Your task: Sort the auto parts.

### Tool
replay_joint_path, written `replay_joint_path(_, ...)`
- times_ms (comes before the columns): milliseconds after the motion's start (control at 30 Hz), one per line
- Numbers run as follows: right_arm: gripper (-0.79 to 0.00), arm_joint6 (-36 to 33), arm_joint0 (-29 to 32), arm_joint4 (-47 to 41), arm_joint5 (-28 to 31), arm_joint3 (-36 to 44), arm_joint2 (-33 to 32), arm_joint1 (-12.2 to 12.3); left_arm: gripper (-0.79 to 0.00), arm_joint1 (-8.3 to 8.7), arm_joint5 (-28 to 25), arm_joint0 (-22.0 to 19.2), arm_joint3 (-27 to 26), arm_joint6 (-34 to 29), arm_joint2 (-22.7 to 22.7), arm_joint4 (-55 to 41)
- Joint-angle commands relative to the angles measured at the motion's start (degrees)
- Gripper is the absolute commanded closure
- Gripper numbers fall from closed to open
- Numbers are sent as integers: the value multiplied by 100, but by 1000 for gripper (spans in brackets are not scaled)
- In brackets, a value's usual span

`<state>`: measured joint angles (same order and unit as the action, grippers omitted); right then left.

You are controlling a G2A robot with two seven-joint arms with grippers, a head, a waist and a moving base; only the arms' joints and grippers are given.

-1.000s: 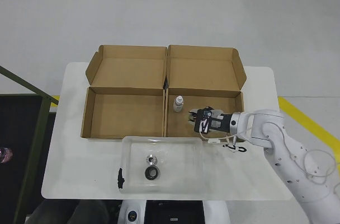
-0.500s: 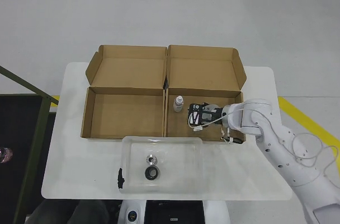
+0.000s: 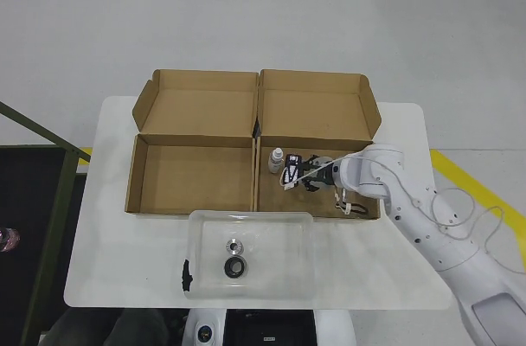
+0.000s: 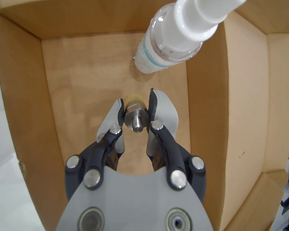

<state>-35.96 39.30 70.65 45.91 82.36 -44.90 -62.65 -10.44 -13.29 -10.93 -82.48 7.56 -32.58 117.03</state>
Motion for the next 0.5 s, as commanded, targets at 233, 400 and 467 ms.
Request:
replay_joint_path(233, -179, 35, -167, 99, -49, -306, 242, -130, -785, 0, 0, 0, 0, 0, 0, 0)
replay_joint_path(400, -311, 78, -177, 73, -43, -268, 248, -158, -785, 0, 0, 0, 0, 0, 0, 0)
replay_joint_path(467, -320, 70, -152, 53, -40, -202, 213, -153, -785, 0, 0, 0, 0, 0, 0, 0)
